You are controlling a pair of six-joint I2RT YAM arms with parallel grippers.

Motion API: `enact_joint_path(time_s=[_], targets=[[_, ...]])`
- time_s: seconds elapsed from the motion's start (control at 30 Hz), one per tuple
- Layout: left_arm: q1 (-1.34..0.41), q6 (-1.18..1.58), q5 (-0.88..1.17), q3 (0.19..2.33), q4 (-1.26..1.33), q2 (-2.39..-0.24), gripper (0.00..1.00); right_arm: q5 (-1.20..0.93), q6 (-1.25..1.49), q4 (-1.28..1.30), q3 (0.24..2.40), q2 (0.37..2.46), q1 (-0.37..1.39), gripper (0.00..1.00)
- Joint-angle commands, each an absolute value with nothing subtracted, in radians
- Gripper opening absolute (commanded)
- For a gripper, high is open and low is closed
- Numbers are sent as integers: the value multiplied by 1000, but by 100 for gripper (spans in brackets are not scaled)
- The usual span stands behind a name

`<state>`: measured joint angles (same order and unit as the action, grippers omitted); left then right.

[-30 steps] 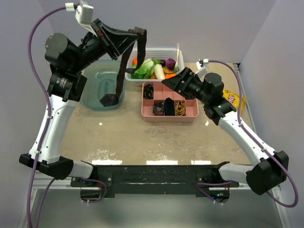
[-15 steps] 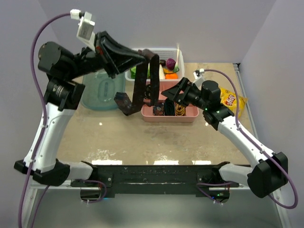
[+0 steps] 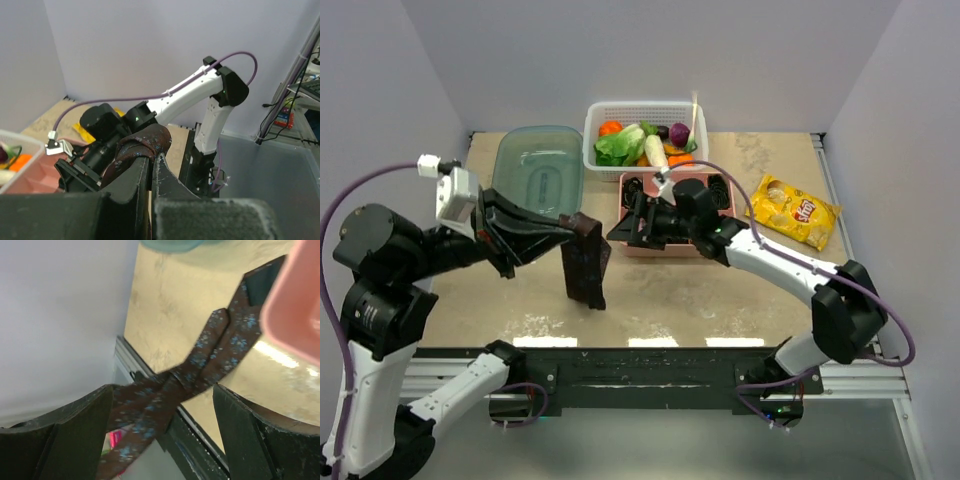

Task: Roll the ties
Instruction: Flatten out the tie at the center of the board.

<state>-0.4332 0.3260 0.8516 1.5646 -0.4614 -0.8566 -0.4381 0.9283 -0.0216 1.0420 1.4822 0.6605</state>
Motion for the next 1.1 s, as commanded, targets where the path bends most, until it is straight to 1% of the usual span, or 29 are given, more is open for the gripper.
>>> enact_joint_path(time_s=[0.0, 0.1, 0.23, 0.33, 0.37, 0.43, 0.5, 0.57, 0.73, 0.8, 0.83, 0.9, 0.97, 1.07], targets=[[-434, 244, 706, 1447, -679, -757, 0, -384, 838, 41, 1137, 1541, 744, 84], [-434, 238, 638, 1401, -770, -691, 0, -315, 750, 136, 1216, 1623, 802, 83], [-434, 232, 523, 1394, -876, -615, 0, -227, 606, 265, 1385, 1753, 894, 77], [-434, 241, 387, 1388, -906, -551, 0, -149, 537, 360, 1480, 1856, 939, 75], [-433, 239, 371, 1384, -908, -534, 0, -137, 528, 368, 1491, 1874, 945, 75], [-434, 239, 347, 1368, -911, -491, 0, -124, 518, 367, 1500, 1919, 951, 73], [-434, 244, 325, 1348, -914, -463, 0, -121, 514, 361, 1505, 1953, 951, 67], [-434, 245, 310, 1333, -928, -450, 0, -101, 496, 376, 1523, 1976, 959, 65], [-434, 238, 304, 1309, -911, -448, 0, -61, 427, 351, 1510, 2003, 997, 62], [-434, 236, 310, 1298, -881, -448, 0, -6, 413, 360, 1509, 2017, 1011, 59], [-433, 235, 324, 1290, -871, -449, 0, -2, 411, 362, 1508, 2020, 1017, 56], [-434, 232, 334, 1289, -862, -462, 0, 15, 425, 329, 1490, 2005, 1020, 55], [-434, 224, 339, 1287, -858, -468, 0, 17, 431, 279, 1441, 1961, 1020, 50], [-434, 215, 337, 1282, -847, -471, 0, 44, 428, 216, 1411, 1924, 1022, 49]])
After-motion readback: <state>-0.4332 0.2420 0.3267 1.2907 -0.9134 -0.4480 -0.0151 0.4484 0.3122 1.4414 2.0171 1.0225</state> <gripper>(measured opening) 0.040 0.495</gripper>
